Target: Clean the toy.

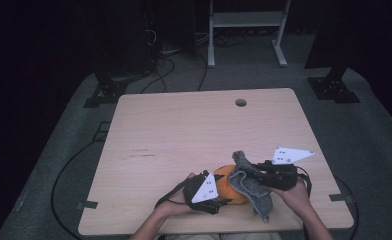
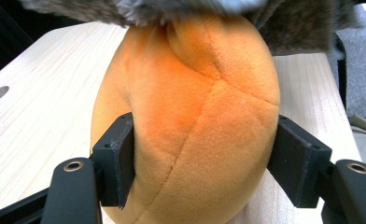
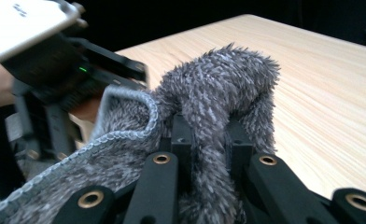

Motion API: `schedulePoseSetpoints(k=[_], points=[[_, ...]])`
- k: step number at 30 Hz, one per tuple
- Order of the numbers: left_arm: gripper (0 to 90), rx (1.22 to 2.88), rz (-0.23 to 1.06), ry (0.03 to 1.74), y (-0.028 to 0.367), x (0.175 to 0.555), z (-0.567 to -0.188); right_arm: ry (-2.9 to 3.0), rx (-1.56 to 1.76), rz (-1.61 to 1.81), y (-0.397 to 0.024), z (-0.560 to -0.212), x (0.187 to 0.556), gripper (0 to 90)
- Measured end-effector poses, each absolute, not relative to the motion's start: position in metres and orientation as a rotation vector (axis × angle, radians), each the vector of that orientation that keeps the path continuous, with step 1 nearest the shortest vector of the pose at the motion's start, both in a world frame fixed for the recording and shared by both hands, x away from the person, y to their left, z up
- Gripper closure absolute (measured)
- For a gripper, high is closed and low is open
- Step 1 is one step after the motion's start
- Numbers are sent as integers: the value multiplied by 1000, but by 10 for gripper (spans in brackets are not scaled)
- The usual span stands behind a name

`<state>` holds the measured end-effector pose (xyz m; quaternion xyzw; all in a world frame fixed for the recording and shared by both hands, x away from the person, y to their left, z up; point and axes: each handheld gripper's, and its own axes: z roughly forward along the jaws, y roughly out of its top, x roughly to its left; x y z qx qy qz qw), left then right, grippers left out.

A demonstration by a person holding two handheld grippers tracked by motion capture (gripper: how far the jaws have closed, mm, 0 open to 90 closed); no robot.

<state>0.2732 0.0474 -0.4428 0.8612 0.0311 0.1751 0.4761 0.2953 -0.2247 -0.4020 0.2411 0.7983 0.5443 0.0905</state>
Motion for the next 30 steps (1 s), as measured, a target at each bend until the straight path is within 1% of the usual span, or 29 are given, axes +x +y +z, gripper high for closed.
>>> schedulePoseSetpoints(k=[4,7,10,13,15,17,25,30], points=[[293,2101,432,83,47,273,-443,2364,785,1588,-241,-408,297,778],[291,2103,442,74,45,272,-443,2376,784,1579,-244,-406,297,778],[293,2122,466,29,43,269,-443,2404,717,1608,-234,-398,292,778],[292,2144,480,-10,42,266,-444,2439,621,1644,-213,-390,287,778],[292,2156,478,-16,45,267,-444,2454,584,1615,-202,-388,287,778],[295,2154,469,-12,48,268,-444,2451,599,1626,-201,-391,291,779],[296,2146,457,-5,52,270,-444,2396,802,1650,-234,-411,307,779],[289,2122,418,54,59,277,-445,2393,845,1625,-248,-418,307,779]])
